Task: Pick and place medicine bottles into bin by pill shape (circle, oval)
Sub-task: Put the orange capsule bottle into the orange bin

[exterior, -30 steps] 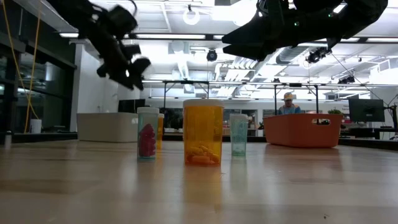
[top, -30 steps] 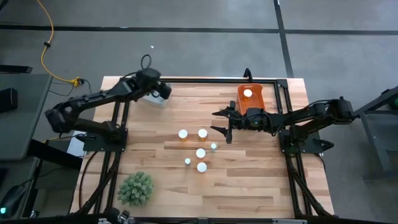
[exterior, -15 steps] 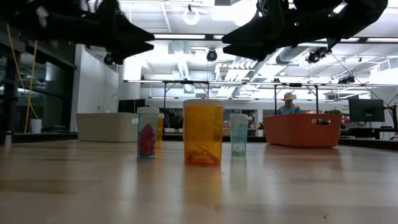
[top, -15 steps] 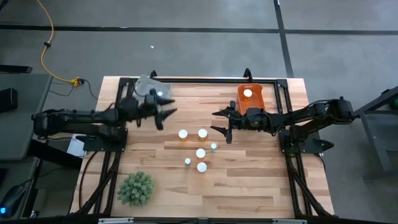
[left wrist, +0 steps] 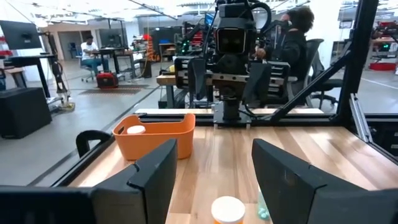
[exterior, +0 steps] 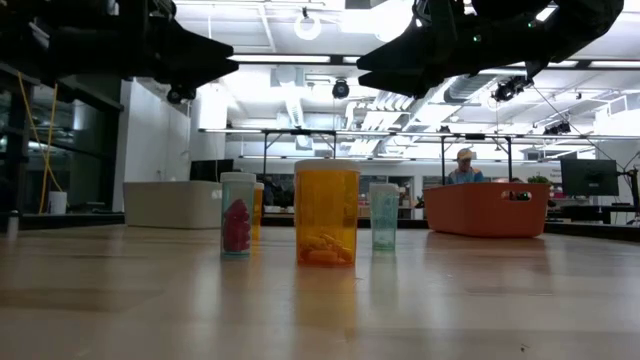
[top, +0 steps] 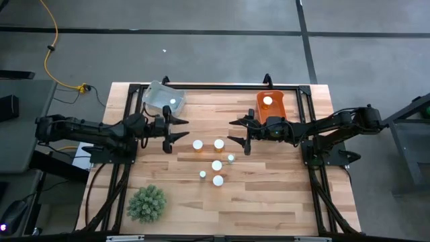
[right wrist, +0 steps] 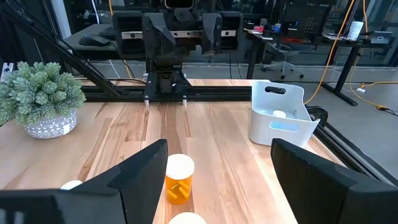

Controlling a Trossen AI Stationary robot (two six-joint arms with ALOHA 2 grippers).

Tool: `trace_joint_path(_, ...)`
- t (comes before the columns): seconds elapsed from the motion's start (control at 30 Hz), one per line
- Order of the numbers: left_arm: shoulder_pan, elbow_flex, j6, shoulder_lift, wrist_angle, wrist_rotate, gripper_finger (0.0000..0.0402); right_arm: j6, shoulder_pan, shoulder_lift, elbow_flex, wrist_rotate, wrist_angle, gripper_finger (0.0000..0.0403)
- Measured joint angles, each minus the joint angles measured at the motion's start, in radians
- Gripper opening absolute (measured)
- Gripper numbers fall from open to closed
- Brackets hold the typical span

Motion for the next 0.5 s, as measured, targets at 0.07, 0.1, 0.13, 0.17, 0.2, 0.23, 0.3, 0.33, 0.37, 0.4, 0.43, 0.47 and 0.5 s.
trace_joint_path(0.07,0.000,0.000,0.006,0.000,0.000,-0.005,0.0198,0.000,0.000,0.000,0.000,0.000,0.000,0.0279)
trace_joint_path(0.1,0.000,0.000,0.006,0.000,0.000,-0.006,0.0198,0.000,0.000,0.000,0.000,0.000,0.000,0.0279)
trace_joint_path(0.13,0.000,0.000,0.006,0.000,0.000,-0.006,0.0198,0.000,0.000,0.000,0.000,0.000,-0.001,0.0279)
trace_joint_path(0.17,0.000,0.000,0.006,0.000,0.000,-0.007,0.0198,0.002,0.000,0.000,0.000,0.000,-0.003,0.0279)
trace_joint_path(0.2,0.000,0.000,0.006,0.000,0.000,-0.006,0.0198,0.005,0.000,0.000,0.000,0.000,-0.007,0.0279)
trace_joint_path(0.23,0.000,0.000,0.006,0.000,-0.001,-0.006,0.0198,0.009,0.000,0.000,0.000,0.000,-0.014,0.0279)
trace_joint_path(0.3,0.000,0.000,0.006,0.000,-0.001,-0.006,0.0198,0.011,0.000,0.000,0.000,0.000,-0.024,0.0279)
trace_joint_path(0.33,0.000,0.000,0.006,0.000,-0.001,-0.006,0.0198,0.011,0.000,0.000,0.000,0.000,-0.026,0.0279)
trace_joint_path(0.37,0.000,0.000,0.006,0.000,-0.001,-0.007,0.0198,0.011,0.000,0.000,0.000,0.000,-0.027,0.0279)
trace_joint_path(0.4,0.000,0.000,0.006,0.000,-0.001,-0.006,0.0198,0.011,0.000,0.000,0.000,0.000,-0.029,0.0279)
trace_joint_path(0.43,0.000,0.000,0.006,0.000,-0.001,-0.007,0.0198,0.011,0.000,0.000,0.000,0.000,-0.029,0.0279)
trace_joint_path(0.47,0.000,0.000,0.006,0.000,-0.001,-0.007,0.0198,0.011,0.000,0.000,0.000,0.000,-0.030,0.0279)
trace_joint_path(0.5,0.000,0.000,0.006,0.000,-0.001,-0.007,0.0198,0.011,0.000,0.000,0.000,0.000,-0.029,0.0279)
